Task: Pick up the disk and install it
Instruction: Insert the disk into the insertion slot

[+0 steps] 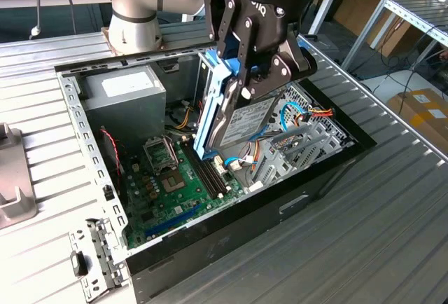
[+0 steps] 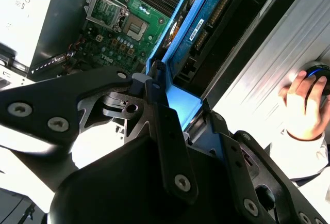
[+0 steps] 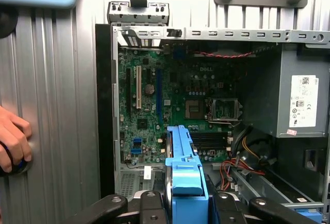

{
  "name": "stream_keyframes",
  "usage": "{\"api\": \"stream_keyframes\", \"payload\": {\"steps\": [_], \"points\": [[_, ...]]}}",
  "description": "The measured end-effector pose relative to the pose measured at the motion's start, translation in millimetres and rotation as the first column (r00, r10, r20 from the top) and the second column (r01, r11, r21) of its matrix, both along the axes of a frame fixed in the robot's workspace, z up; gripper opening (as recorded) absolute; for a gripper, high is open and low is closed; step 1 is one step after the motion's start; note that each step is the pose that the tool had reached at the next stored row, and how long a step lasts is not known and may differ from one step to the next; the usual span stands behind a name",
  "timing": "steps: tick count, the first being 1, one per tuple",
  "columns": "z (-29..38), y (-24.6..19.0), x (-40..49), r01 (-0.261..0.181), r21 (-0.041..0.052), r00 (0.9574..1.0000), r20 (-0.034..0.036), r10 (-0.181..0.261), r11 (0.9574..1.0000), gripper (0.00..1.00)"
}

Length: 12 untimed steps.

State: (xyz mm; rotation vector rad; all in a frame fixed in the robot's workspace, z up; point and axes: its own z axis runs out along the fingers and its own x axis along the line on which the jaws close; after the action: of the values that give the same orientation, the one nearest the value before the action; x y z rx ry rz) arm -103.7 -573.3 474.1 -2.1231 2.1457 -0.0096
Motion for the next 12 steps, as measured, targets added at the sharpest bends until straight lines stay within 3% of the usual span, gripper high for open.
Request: {"api": "stream_keyframes", "payload": {"steps": [12], "points": [[-2.7, 0.0, 8.7, 0.0, 0.0, 1.0, 0.0, 0.0, 1.0, 0.37]]}}
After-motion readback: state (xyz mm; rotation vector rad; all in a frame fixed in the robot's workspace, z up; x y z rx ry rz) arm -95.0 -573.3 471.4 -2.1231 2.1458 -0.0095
